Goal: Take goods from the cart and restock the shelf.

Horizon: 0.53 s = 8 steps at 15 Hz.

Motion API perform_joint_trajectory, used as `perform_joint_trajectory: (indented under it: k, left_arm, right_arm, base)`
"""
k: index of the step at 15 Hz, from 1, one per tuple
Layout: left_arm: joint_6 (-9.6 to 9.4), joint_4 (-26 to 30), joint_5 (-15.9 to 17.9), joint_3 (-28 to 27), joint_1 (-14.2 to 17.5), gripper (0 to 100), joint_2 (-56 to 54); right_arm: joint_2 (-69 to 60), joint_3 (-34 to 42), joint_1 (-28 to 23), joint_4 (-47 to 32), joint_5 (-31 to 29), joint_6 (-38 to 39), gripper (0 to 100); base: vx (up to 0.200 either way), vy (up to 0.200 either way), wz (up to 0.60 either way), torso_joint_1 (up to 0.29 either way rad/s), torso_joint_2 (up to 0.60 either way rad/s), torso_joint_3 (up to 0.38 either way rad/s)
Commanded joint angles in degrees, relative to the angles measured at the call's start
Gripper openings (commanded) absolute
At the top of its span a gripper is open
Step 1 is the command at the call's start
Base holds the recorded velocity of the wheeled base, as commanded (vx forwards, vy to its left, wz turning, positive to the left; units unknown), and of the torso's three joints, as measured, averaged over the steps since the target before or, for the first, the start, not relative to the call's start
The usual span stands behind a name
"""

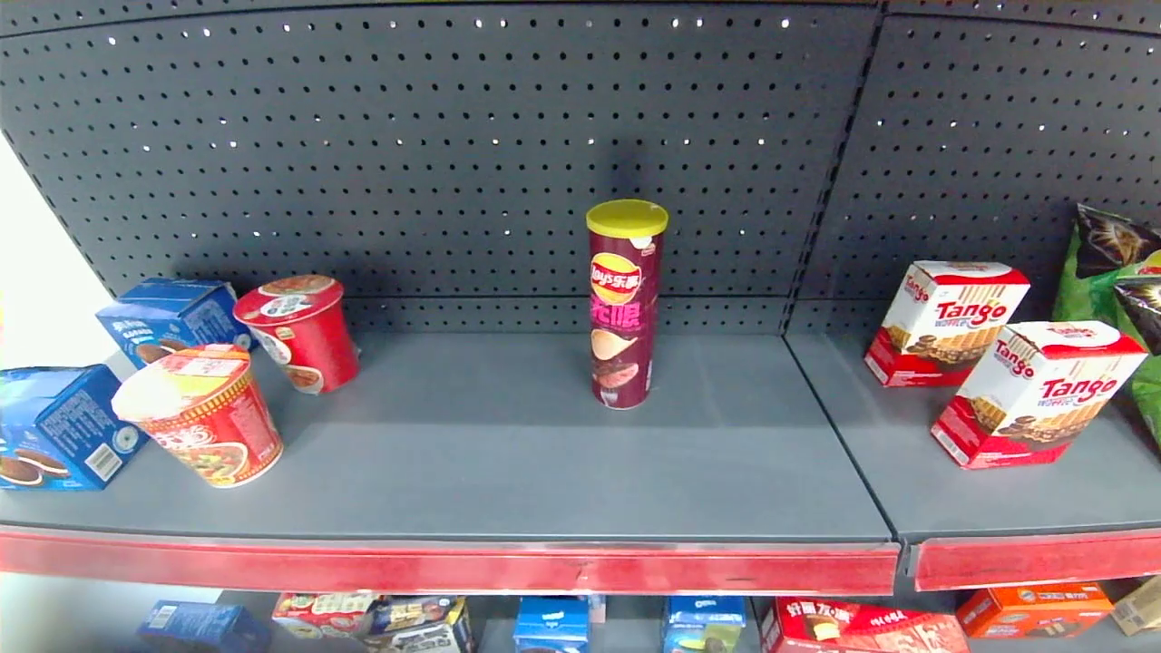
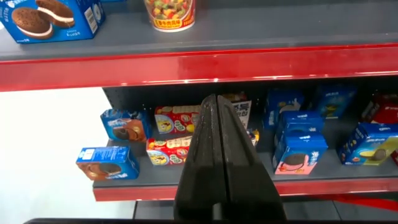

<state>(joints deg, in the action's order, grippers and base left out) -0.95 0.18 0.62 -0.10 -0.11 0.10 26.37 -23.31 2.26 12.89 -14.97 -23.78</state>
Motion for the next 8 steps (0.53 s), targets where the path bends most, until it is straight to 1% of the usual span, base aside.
perform_joint_trajectory:
  k: [1,3,8]
  left_arm:
    - [0.07,-0.01,-0.01,0.01,0.02,0,0.08]
    - [-0.1,-0.01,-0.01,0.01,0.02,0,0.08]
    - [-0.19,-0.01,-0.01,0.01,0.02,0,0.08]
  right_arm:
    - [-0.18,0.11,0.03,0.03,-0.06,-0.03,0]
    - [-0.26,0.37,0.03,0.03,-0.06,-0.03,0]
    - [-0.7,0.37,0.03,0.03,0.29,-0.03,0]
  base:
    - [0.0,0.0,0.0,0.0,0.0,0.0]
    - [0.2,0.0,0.0,0.002,0.0,0.002]
    - [0.0,0.0,0.0,0.0,0.0,0.0]
